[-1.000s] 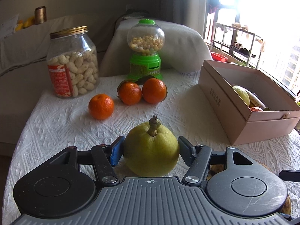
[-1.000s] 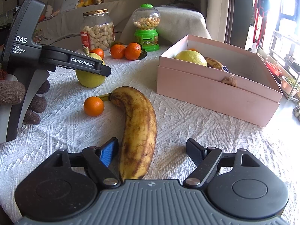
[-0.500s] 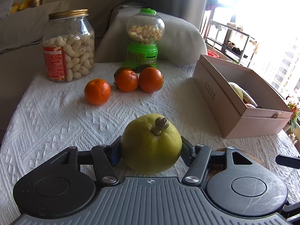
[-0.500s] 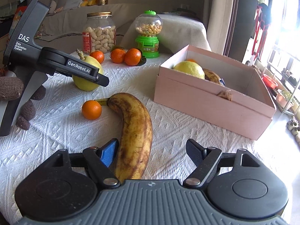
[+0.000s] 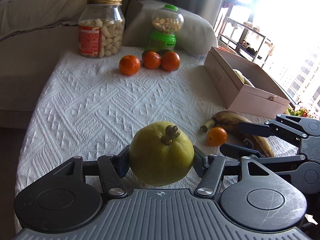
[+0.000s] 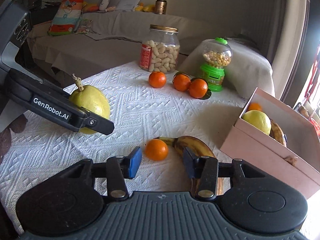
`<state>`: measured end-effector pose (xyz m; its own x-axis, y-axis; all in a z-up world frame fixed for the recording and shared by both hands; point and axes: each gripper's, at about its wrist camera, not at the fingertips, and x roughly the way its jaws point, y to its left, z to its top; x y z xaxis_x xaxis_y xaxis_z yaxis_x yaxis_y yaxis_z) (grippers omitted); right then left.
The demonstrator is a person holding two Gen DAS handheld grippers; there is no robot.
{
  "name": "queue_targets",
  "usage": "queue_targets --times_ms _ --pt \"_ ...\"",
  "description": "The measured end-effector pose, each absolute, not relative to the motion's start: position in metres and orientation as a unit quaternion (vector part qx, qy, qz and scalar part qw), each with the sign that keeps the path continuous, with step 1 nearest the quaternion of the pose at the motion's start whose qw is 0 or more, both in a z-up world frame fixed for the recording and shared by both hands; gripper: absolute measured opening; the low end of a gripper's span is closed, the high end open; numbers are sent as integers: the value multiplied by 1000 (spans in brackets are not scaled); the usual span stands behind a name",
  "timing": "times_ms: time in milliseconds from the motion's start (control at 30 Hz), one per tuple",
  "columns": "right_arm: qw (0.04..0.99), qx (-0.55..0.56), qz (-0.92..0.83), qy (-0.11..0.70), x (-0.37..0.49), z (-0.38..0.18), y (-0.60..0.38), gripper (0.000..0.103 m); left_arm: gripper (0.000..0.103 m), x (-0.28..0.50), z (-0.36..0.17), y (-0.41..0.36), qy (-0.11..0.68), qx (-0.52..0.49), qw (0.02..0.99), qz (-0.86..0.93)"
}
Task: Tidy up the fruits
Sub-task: 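Lift the pear with the left gripper while the right gripper grasps a small orange, then lower the pear into the pink box and open the left gripper while the right gripper carries the orange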
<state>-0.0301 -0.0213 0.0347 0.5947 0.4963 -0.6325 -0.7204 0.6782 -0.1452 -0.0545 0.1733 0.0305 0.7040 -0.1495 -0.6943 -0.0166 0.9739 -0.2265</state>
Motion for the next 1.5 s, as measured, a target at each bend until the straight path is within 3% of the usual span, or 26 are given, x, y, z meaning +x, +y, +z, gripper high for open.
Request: queue_targets --times_ms 200,300,367,633,767,1000,1100,1300,1500 --pt "864 -228 347 285 -23 22 -4 45 67 -59 25 178 389 -119 913 -34" --pt "861 -239 346 286 -21 18 1 39 67 -60 25 176 388 -116 913 -36" --pt "860 -244 347 285 -23 18 3 29 67 -61 25 173 389 -113 913 -39" --pt "865 -202 353 292 -28 40 -24 29 67 -62 33 151 398 -90 911 -63" --pt "897 -165 318 258 -28 78 -71 29 67 -57 69 127 363 -76 922 -108" --pt "968 -89 195 130 -23 169 -180 29 67 -7 170 68 227 -18 958 -171" --pt "979 -61 155 117 -17 178 -217 29 67 42 181 36 237 -29 951 -199" --pt "980 -34 119 158 -3 141 -256 29 67 133 132 -40 324 -46 914 -242" --pt "973 -10 103 206 15 105 -275 29 67 167 69 -97 397 2 878 -269"
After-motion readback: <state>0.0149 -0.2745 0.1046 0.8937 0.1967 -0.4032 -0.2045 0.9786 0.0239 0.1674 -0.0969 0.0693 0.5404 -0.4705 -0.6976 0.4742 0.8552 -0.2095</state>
